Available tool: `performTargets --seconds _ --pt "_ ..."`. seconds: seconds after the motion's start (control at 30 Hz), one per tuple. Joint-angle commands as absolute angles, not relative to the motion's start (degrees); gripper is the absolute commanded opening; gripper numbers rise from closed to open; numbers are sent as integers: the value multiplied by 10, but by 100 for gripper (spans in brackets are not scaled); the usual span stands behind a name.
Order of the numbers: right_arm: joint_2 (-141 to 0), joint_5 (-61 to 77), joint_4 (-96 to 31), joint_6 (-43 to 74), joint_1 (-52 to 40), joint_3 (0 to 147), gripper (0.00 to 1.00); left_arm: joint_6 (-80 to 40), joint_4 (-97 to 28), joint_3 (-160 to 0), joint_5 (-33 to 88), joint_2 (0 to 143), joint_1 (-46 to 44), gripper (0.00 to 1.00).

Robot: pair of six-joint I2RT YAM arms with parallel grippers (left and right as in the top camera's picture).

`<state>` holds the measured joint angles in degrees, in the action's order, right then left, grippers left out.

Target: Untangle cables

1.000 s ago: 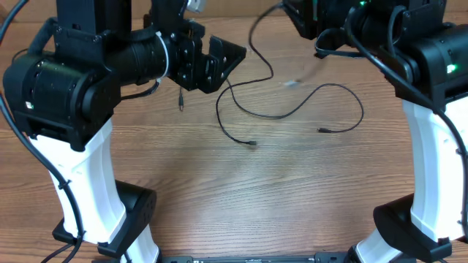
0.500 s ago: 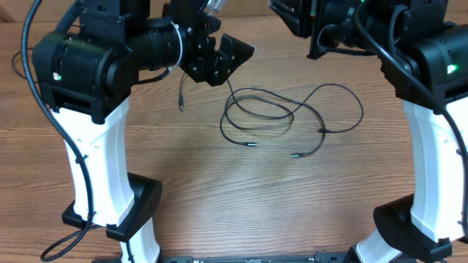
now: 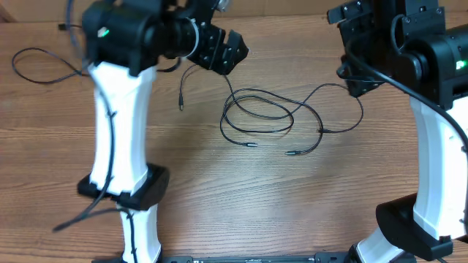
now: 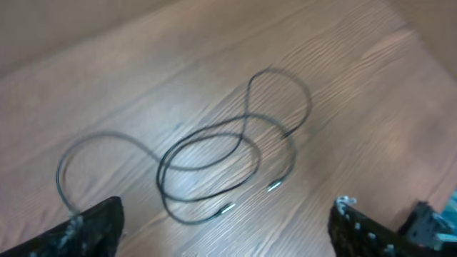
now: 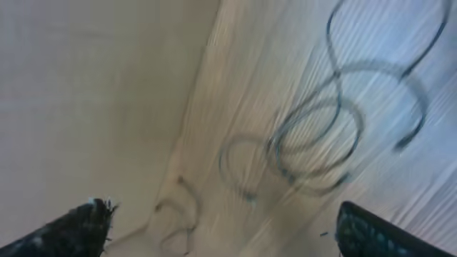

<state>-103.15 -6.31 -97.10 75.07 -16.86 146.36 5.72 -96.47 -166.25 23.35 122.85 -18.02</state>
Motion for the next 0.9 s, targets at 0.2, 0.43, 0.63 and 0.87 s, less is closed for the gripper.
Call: performTargets --seconds 0.2,0.43,0.63,0.87 --pt "-1030 -137 -970 670 -166 1462 100 63 -968 -1655 143 1366 -175 100" --pt "-1030 -137 -970 670 -166 1462 100 78 -968 -1652 155 1441 -175 99" --pt "-1030 -137 -970 670 -166 1462 100 103 -968 -1639 155 1493 -175 86" --pt "-1030 -137 -970 670 -166 1462 100 103 -968 -1637 170 1557 -178 81"
